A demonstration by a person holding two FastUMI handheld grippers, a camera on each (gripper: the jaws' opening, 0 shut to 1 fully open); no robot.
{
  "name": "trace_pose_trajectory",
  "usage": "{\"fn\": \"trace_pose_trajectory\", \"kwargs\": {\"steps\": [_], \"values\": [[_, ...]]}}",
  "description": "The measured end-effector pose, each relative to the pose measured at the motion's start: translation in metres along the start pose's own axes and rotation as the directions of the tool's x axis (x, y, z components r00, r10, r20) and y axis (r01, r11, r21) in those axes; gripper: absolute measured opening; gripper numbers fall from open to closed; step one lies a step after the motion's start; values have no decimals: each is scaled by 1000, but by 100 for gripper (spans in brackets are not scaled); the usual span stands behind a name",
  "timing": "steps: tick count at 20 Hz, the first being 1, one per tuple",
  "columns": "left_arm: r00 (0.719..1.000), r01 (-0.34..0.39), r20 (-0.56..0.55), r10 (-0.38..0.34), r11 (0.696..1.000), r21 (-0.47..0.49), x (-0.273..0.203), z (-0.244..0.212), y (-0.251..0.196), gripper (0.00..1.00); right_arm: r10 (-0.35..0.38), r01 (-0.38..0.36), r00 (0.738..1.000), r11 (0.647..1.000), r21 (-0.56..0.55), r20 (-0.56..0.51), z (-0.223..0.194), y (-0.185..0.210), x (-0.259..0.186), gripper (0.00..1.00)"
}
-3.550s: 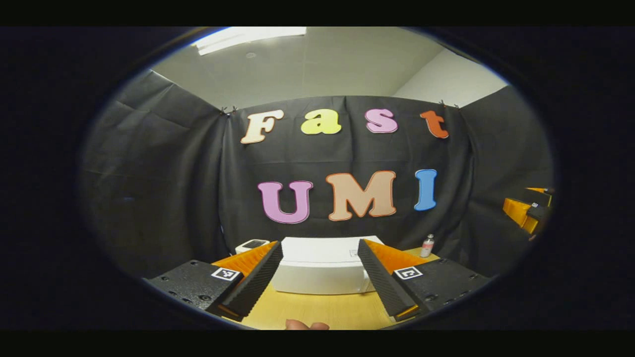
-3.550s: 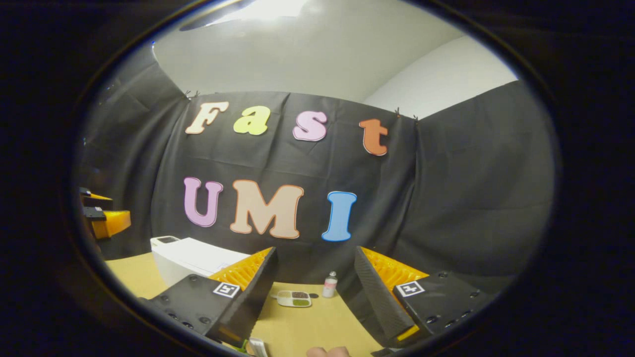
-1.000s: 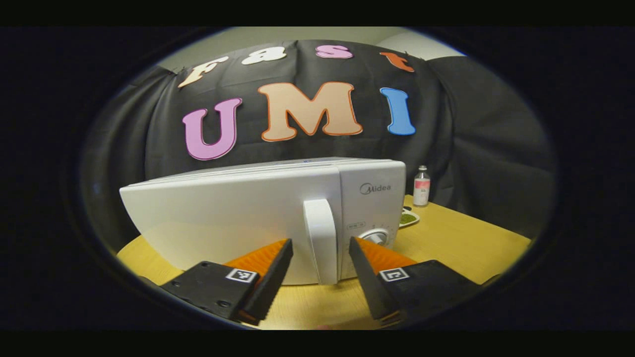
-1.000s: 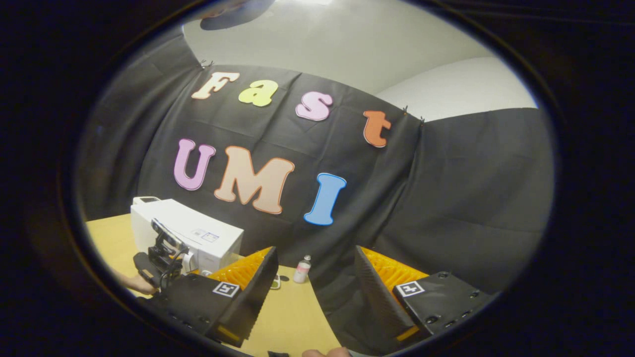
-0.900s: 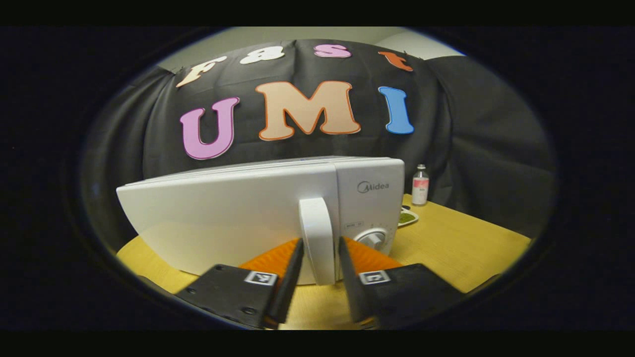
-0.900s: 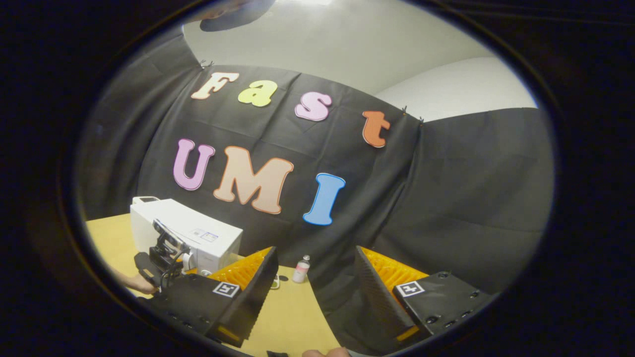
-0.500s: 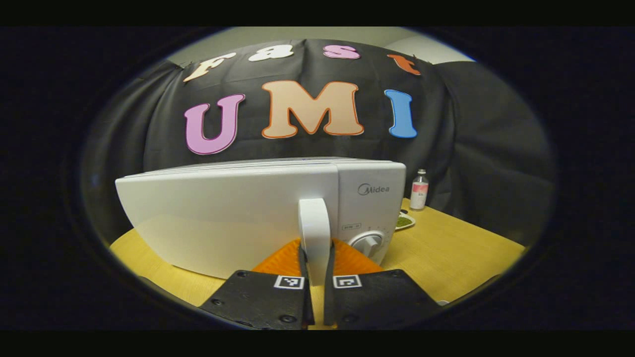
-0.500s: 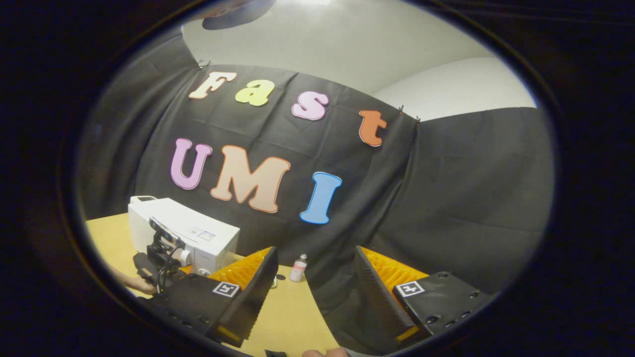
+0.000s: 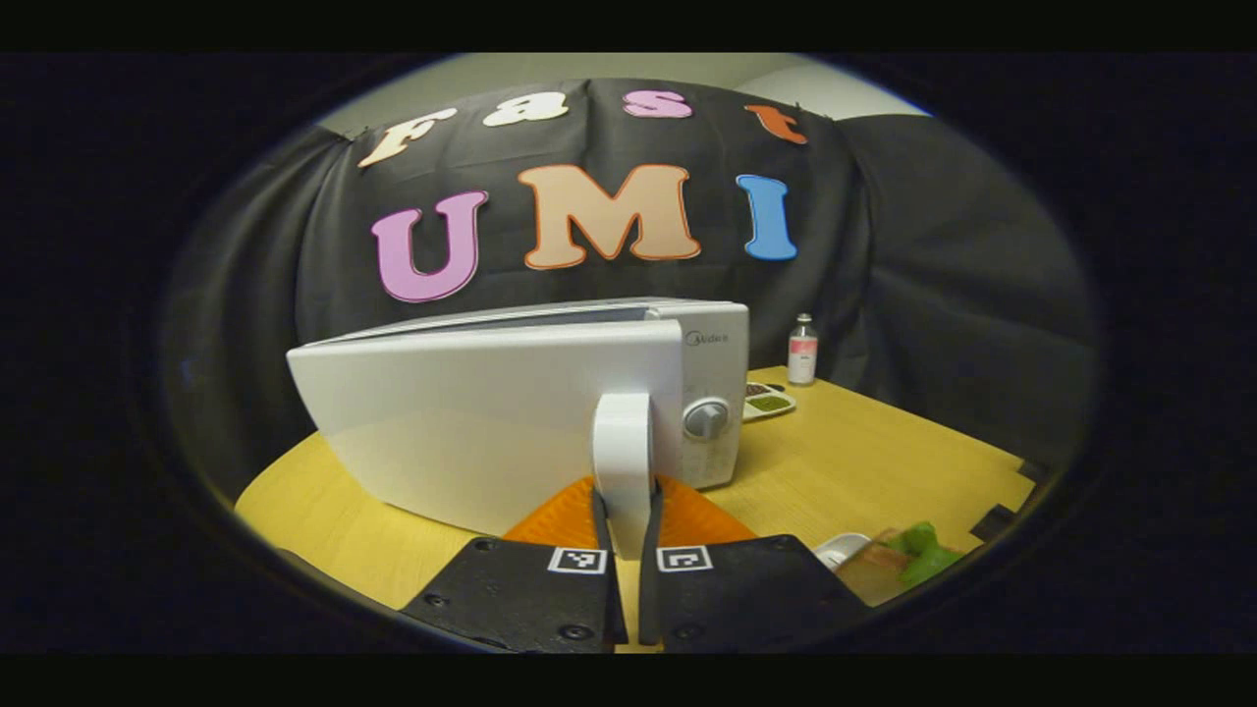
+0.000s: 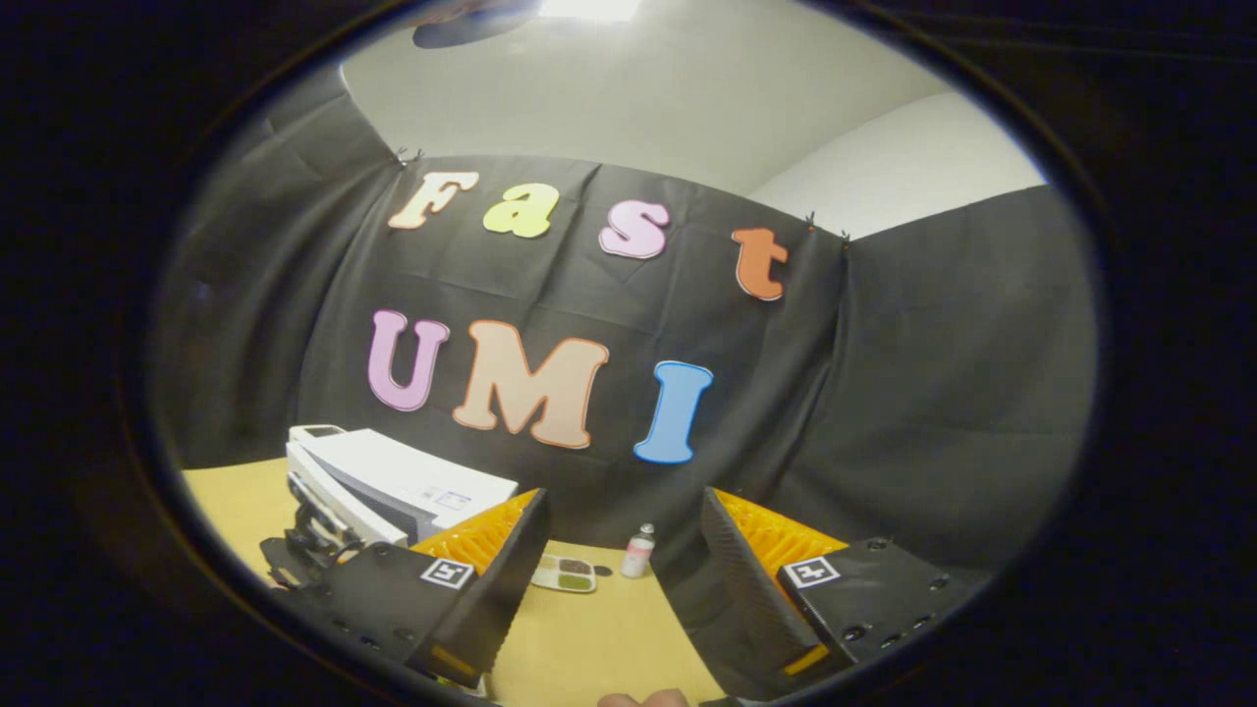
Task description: Open the microwave oven with the left hand, put the food in, and close the microwave oven.
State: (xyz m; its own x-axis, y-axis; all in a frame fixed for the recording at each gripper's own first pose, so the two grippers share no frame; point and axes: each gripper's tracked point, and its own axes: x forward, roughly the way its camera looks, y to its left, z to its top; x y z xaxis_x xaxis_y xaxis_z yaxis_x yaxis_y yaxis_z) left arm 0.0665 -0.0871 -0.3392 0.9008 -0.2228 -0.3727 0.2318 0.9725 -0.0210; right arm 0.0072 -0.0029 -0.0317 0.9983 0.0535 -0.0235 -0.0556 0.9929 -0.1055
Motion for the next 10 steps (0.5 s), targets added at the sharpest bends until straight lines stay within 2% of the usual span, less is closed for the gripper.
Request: {"fn": "trace_pose_trajectory", "kwargs": {"steps": [1,3,7,10], "values": [[1000,6,-2,-6,1000,-14,-17,-3,6,6,15,-15,1000,1000,0,5,1,6,1,97],[1000,-10,-24,10,1000,-19,-50,-16,23,5,45,-45,999,999,14,16,4,23,3,97],[991,-123,-51,122,992,-27,-105,-32,73,4,97,-99,994,994,51,44,13,53,4,97],[974,-218,-73,214,975,-49,-139,-46,113,4,137,-141,989,987,81,55,19,76,0,97]]}}
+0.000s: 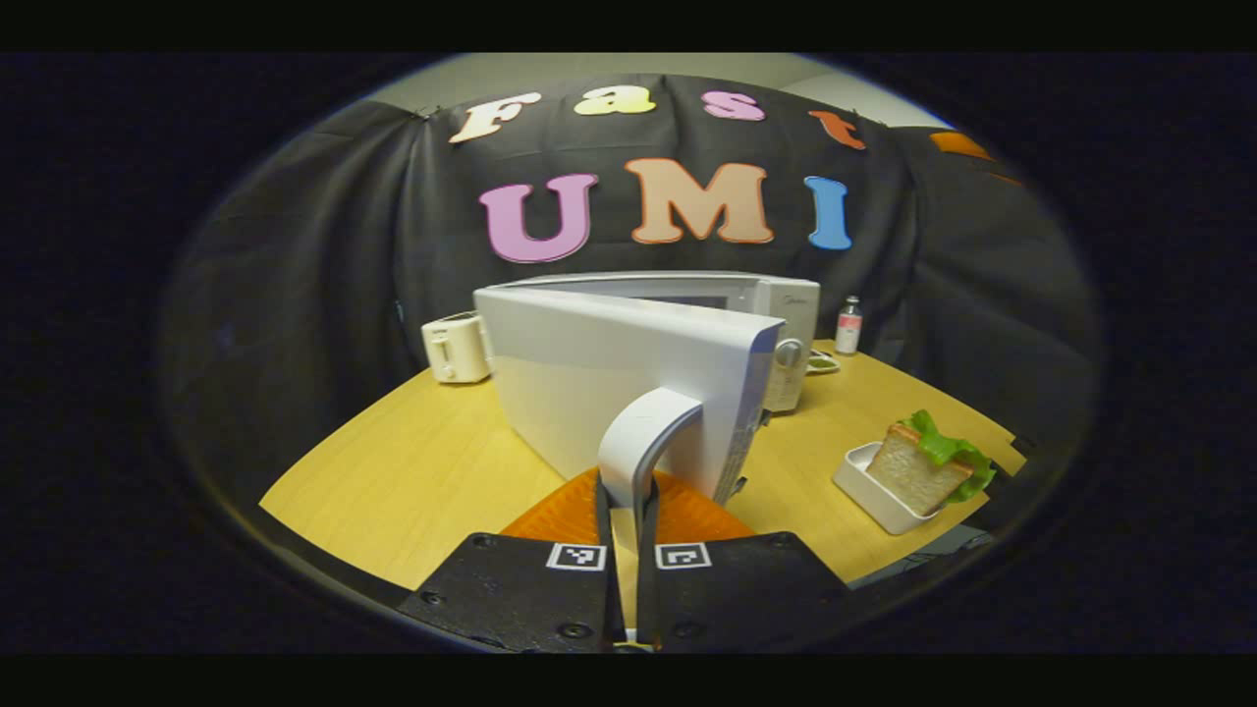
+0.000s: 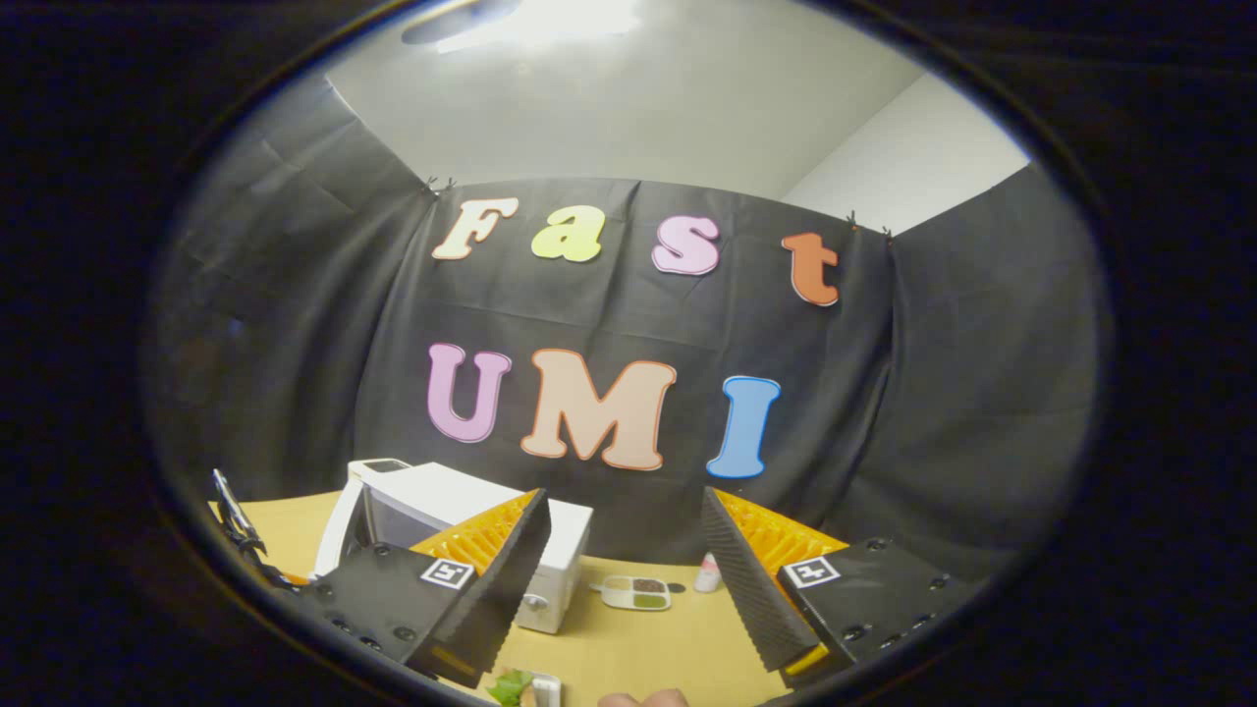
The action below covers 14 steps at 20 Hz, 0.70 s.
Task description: Open the microwave oven with the left hand, put the food in, and close the microwave oven.
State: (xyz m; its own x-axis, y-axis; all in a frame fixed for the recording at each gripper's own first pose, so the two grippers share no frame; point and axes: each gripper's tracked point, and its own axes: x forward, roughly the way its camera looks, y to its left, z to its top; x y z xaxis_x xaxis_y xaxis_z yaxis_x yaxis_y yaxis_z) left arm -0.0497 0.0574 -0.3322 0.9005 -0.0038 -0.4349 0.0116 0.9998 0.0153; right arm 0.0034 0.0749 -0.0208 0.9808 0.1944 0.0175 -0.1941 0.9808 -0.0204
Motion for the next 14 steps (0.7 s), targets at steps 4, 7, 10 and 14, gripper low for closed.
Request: {"fn": "trace_pose_trajectory", "kwargs": {"steps": [4,7,10,14], "values": [[993,-120,-22,119,991,-64,-19,-14,64,4,27,-27,1000,999,19,9,4,19,0,97],[997,-78,-16,77,994,-77,-22,-16,81,4,40,-40,999,999,23,6,3,31,-1,98],[999,-45,-11,44,996,-78,-22,-19,97,5,44,-44,999,999,10,-7,-4,40,-7,96],[1000,-26,8,27,996,-87,-24,-20,106,1,18,-18,999,1000,-4,-29,-18,46,-12,97]]}}
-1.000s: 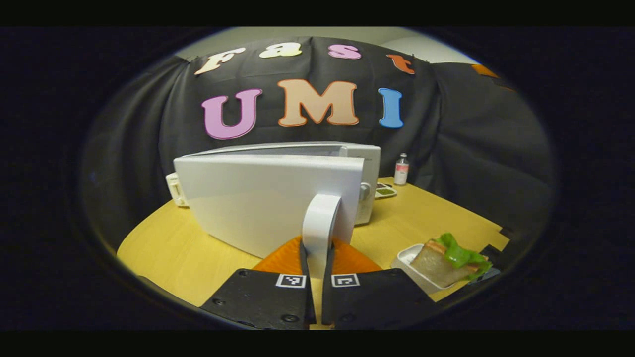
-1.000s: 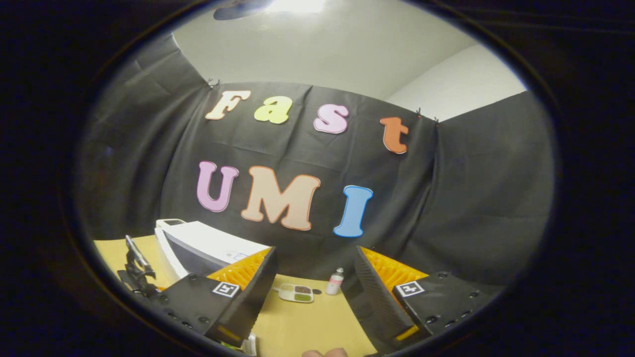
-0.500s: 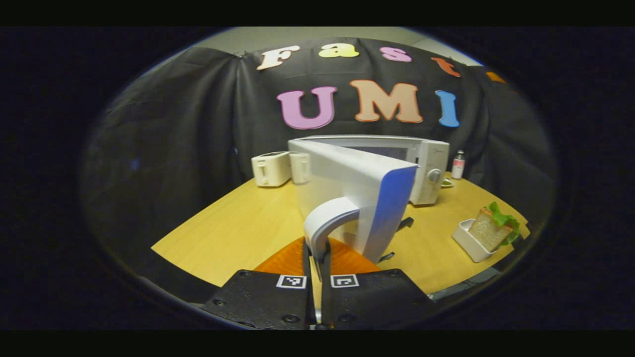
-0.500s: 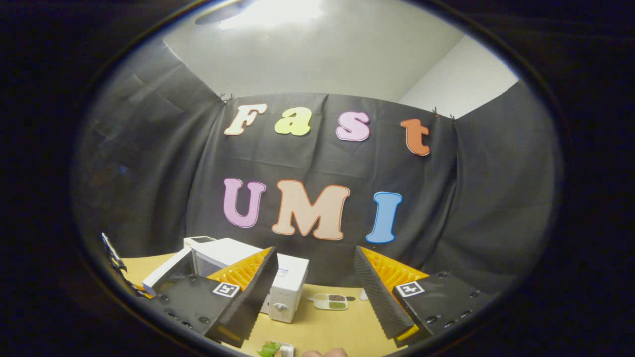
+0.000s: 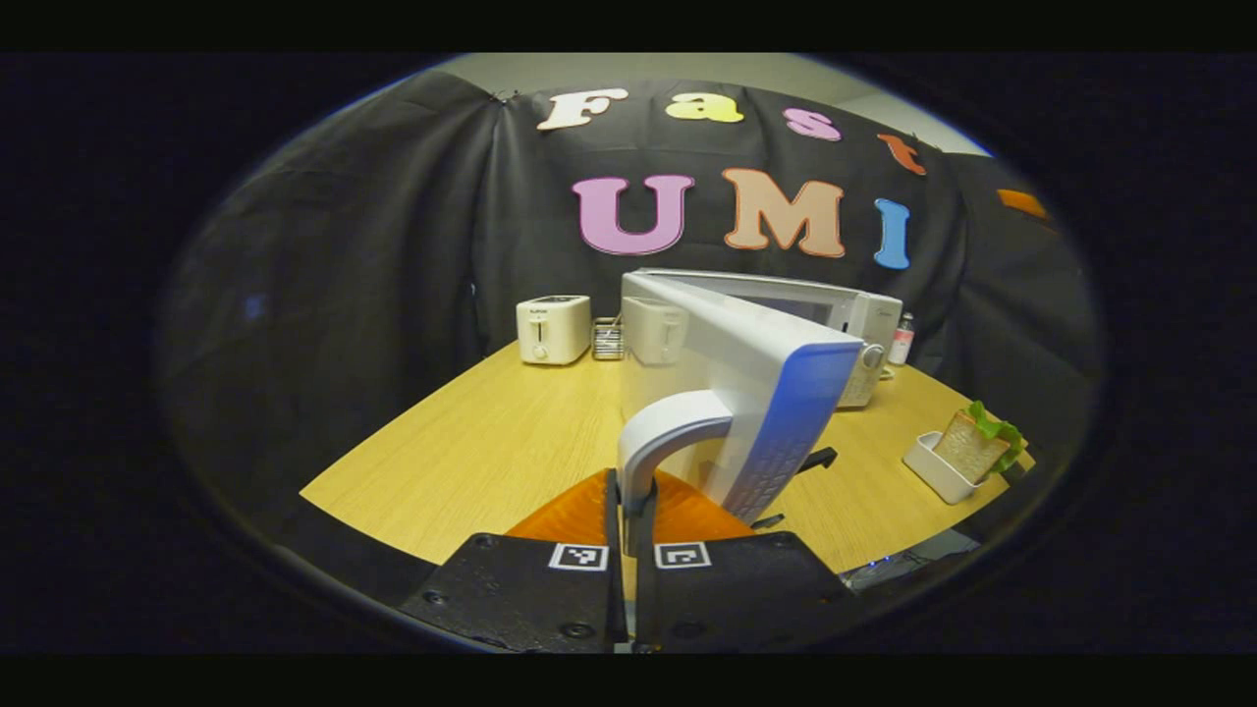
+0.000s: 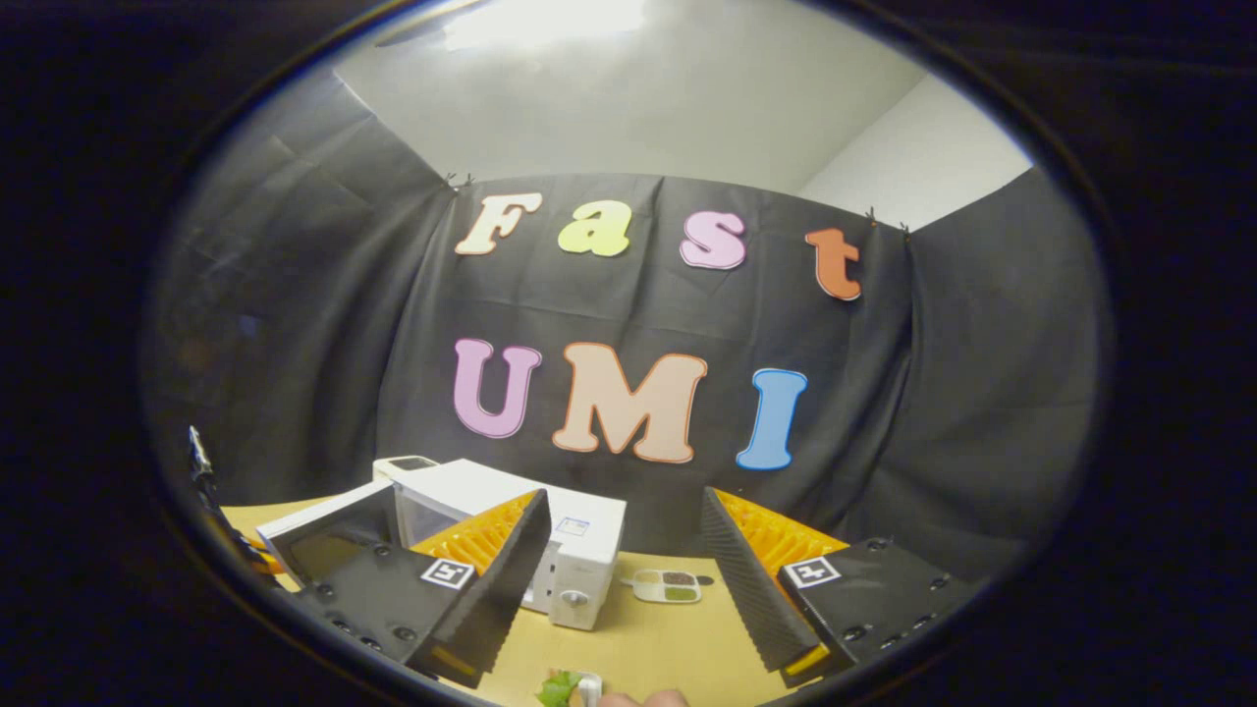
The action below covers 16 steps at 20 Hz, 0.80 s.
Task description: Open the microwave oven with the left hand, put the food in, and close the microwave oven.
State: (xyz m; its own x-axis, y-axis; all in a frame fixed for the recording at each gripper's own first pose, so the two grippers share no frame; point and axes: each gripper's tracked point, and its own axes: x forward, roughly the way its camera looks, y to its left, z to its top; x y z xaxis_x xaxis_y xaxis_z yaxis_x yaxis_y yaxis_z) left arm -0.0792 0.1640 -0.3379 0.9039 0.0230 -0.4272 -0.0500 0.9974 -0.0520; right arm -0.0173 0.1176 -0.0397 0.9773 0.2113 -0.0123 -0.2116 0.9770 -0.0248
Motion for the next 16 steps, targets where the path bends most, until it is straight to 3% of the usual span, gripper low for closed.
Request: {"fn": "trace_pose_trajectory", "kwargs": {"steps": [1,4,9,11,12,13,15,16], "values": [[1000,4,1,-4,1000,-1,0,0,1,5,-3,3,1000,1000,2,-7,-4,2,-1,97],[1000,16,-3,-16,1000,16,3,-1,-1,2,-14,14,1000,1000,10,-24,-18,8,-7,96],[999,41,-18,-42,999,-18,3,0,-6,6,-24,24,995,1000,1,-97,-62,16,-17,97],[998,47,-40,-49,998,-37,4,-1,-12,11,-26,26,993,1000,0,-115,-73,16,-18,97],[998,35,-59,-37,999,-33,5,-4,-12,19,-26,26,992,1000,1,-122,-78,16,-17,97],[997,27,-72,-29,999,-32,3,-4,-11,11,-29,29,990,1000,-1,-136,-85,16,-17,97],[996,5,-91,-8,999,-36,5,-7,-9,19,-26,25,987,1000,-3,-160,-97,18,-17,97],[996,-2,-86,-1,999,-34,-3,-3,-6,37,-21,20,985,1000,-7,-170,-102,18,-17,97]]}}
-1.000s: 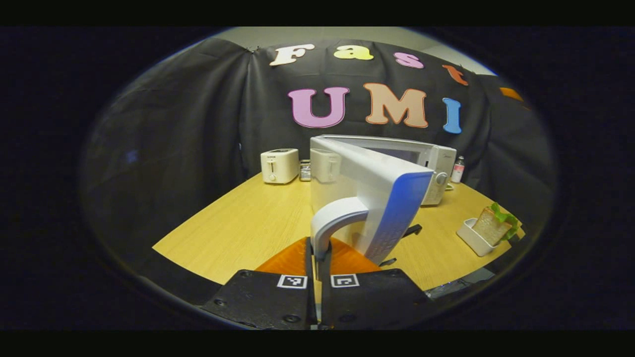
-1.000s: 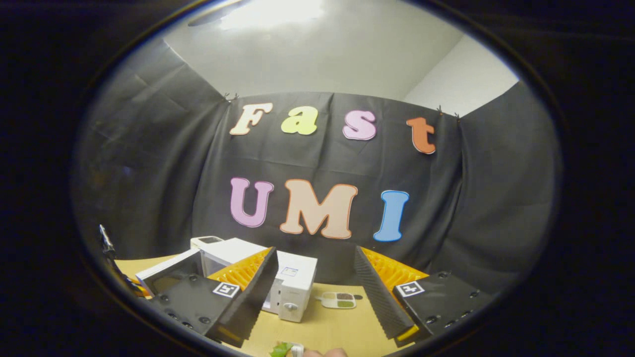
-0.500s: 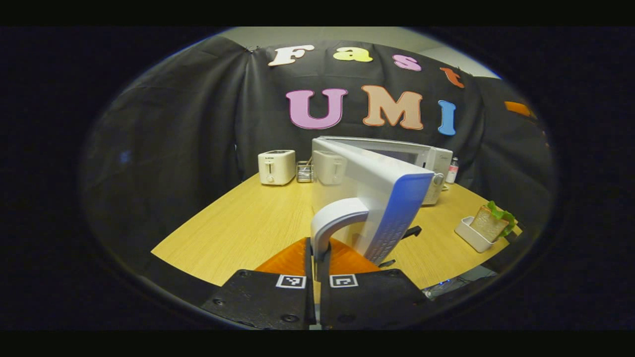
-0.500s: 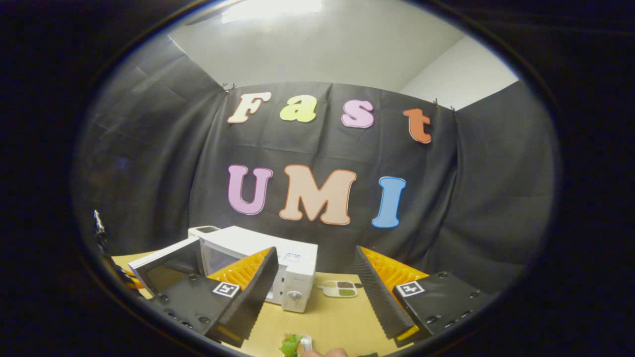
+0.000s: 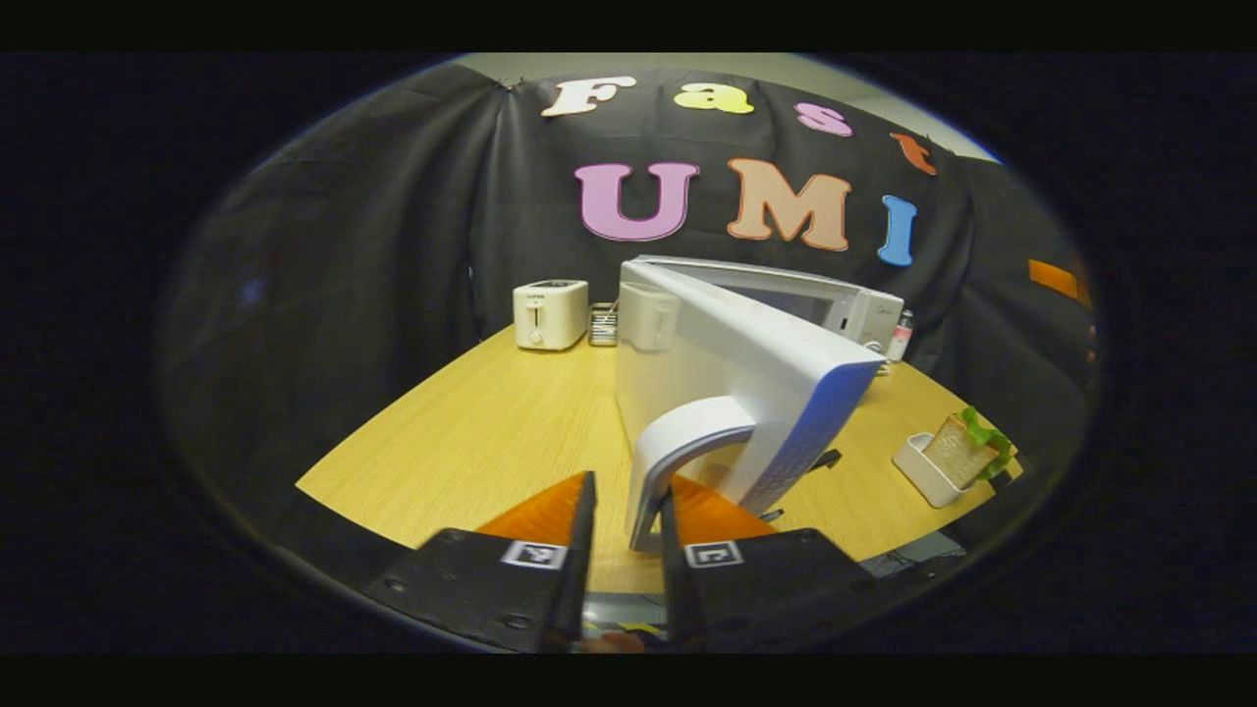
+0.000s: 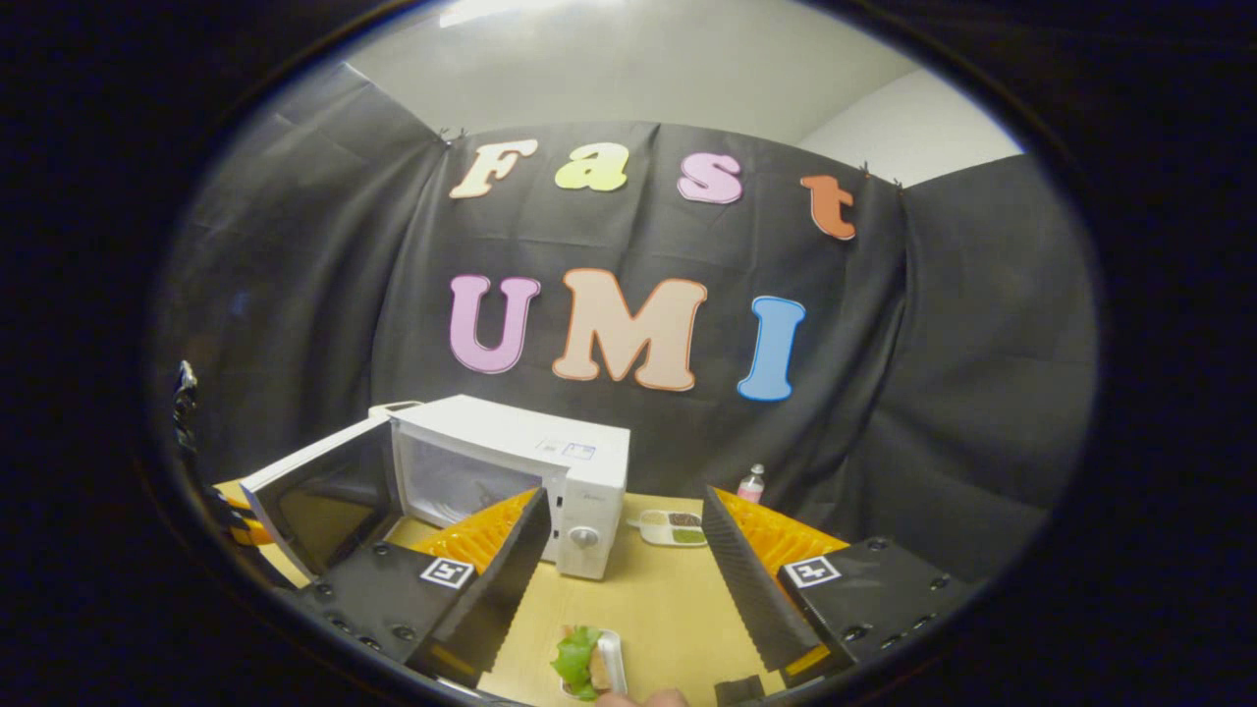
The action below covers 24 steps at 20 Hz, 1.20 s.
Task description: Open the microwave oven with the left hand, put the food in, and close the microwave oven.
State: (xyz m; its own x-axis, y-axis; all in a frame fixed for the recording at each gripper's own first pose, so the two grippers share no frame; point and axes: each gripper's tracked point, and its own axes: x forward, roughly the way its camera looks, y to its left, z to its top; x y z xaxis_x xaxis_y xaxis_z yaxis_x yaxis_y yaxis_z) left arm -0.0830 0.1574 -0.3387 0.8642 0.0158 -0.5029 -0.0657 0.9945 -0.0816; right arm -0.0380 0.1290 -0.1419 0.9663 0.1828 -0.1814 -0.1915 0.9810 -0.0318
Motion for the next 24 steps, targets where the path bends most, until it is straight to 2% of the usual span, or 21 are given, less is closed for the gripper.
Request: {"fn": "trace_pose_trajectory", "kwargs": {"steps": [2,3,5,10,14,17,22,24], "values": [[999,-1,33,0,1000,17,-7,13,1,68,9,-9,1000,1000,-5,-16,-9,2,0,97],[999,10,41,-11,1000,23,-8,17,-4,89,14,-14,1000,1000,-9,-28,-14,3,0,97],[999,14,48,-17,998,54,-14,23,-5,96,27,-28,999,999,-15,-47,-25,8,2,97],[998,14,60,-19,996,92,-39,36,-2,96,52,-54,992,998,-21,-118,-62,16,4,98],[990,3,137,-25,987,158,-60,70,-3,95,68,-74,982,997,-31,-177,-97,23,4,97],[980,-10,199,-21,988,155,-73,104,-1,93,76,-88,965,995,-37,-250,-135,26,3,98],[953,-62,303,14,987,150,-88,157,5,100,76,-101,936,993,-57,-345,-192,28,-3,98],[942,-68,334,17,988,141,-95,175,6,97,75,-103,924,993,-55,-376,-211,29,-4,99]]}}
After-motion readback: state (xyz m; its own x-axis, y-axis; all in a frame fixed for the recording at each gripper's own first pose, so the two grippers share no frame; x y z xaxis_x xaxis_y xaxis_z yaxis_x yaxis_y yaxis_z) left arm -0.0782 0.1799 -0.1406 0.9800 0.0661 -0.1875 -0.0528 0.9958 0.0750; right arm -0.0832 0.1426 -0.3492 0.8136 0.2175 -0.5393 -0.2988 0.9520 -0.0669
